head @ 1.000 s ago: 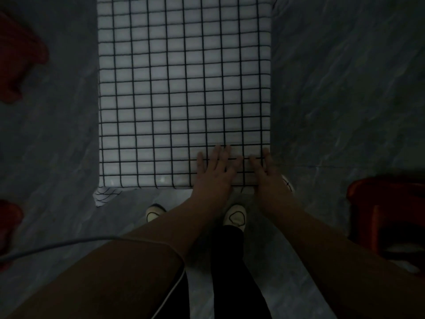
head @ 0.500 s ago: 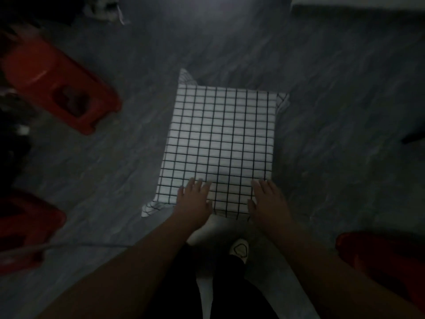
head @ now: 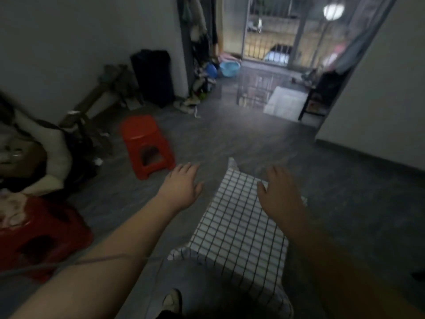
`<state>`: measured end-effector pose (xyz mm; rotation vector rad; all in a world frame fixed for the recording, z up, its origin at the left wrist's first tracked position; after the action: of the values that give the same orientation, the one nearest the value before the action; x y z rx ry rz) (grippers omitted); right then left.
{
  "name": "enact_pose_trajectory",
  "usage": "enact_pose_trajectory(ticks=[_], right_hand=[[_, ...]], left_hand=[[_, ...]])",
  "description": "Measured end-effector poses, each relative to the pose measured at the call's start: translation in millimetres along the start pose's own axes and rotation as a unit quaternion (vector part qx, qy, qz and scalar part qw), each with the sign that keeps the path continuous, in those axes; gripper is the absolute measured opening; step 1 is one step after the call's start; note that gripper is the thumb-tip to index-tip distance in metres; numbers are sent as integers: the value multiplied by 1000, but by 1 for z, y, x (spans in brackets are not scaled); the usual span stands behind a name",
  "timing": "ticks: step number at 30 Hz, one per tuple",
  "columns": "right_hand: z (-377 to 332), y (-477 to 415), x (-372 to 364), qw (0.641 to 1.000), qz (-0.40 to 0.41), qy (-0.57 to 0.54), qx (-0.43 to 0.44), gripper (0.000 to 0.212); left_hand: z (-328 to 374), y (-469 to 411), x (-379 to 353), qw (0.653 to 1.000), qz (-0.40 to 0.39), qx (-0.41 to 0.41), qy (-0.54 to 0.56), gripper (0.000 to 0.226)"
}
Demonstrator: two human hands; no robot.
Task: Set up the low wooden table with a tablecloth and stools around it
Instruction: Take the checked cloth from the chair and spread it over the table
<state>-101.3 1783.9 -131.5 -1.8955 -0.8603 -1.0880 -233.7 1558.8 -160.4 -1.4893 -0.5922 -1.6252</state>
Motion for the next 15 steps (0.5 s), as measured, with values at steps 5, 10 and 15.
enact_pose_trajectory(ticks=[5, 10, 15], right_hand=[[-89, -23, 21, 998, 13, -16, 59, 62], [-173, -30, 8, 995, 17, -13, 95, 63], [-259, -36, -28, 994, 8, -2, 109, 63]], left_hand=[[-53, 5, 64, 998, 51, 43, 22, 68], [-128, 8, 102, 997, 61, 53, -12, 69], [-234, 21, 133, 994, 61, 86, -13, 69]])
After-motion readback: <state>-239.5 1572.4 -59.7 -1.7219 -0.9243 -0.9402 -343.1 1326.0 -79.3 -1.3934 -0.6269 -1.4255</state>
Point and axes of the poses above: each hand's wrist, its own y-axis away from the middle knuckle, its own x-axis out of the back of the hand, z = x × y, the point moved 10 cm from there along -y, towards the middle knuckle, and after that the axes turned 13 degrees about z, right-handed, at the moved point
